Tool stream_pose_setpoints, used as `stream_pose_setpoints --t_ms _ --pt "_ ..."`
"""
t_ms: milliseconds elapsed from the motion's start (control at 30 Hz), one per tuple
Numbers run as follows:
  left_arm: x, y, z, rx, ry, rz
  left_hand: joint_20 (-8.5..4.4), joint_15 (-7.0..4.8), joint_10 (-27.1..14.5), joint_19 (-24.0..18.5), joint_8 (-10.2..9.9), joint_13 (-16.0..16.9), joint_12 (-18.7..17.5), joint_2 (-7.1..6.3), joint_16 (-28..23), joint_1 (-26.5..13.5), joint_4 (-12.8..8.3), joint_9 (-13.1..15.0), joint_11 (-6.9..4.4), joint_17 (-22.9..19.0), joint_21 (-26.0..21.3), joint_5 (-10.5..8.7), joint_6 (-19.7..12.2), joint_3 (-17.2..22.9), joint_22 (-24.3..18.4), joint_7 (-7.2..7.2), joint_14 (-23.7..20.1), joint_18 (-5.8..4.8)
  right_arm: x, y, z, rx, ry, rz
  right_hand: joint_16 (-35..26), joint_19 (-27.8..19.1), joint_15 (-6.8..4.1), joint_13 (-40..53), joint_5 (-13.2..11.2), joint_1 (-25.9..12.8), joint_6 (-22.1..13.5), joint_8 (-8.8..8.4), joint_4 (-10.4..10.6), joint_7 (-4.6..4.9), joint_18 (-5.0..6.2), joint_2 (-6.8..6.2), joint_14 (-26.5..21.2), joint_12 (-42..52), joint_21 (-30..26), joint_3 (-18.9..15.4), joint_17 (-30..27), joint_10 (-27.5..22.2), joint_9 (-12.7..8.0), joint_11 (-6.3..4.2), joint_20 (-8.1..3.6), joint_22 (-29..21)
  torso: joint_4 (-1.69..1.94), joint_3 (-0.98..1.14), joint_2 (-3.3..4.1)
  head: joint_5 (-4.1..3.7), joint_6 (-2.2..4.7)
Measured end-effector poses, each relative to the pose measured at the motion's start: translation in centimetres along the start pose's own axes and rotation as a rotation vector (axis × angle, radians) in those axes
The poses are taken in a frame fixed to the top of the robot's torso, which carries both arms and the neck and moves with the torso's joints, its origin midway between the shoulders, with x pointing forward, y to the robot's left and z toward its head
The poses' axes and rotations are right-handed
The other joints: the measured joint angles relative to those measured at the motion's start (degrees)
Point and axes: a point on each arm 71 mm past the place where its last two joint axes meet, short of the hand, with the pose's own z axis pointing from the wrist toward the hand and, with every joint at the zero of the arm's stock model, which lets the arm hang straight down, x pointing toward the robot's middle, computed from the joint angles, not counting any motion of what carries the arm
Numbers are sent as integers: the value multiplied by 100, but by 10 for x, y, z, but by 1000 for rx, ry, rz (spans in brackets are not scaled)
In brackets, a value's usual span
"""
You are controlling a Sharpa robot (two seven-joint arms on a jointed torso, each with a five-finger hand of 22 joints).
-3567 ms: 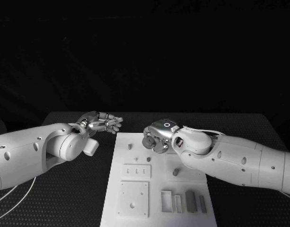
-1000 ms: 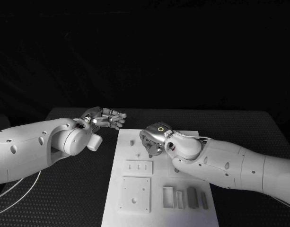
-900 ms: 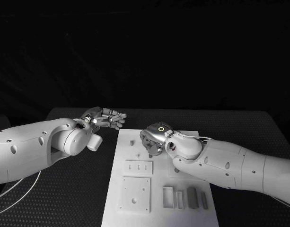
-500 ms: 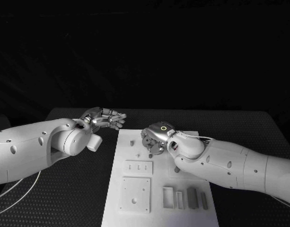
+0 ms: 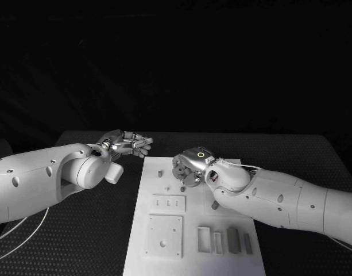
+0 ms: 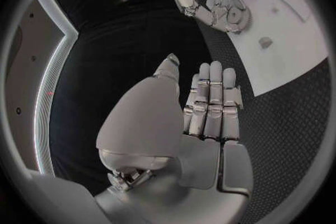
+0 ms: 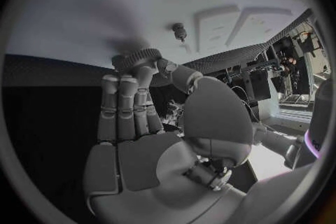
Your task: Assemble the parts on the task board
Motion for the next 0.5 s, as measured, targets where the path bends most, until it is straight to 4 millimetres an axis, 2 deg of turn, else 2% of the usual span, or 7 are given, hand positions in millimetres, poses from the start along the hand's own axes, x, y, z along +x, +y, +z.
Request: stream_pose_setpoints --t_ms 500 --pt "-1 0 0 -1 -1 1 0 0 0 0 0 4 -22 0 0 0 0 5 0 4 0 0 0 0 -1 0 0 -4 0 -7 -4 12 -9 31 -58 -20 279 -978 0 1 0 30 -27 0 19 0 -85 -1600 -109 25 -324 0 80 0 20 -73 -1 0 0 -4 -2"
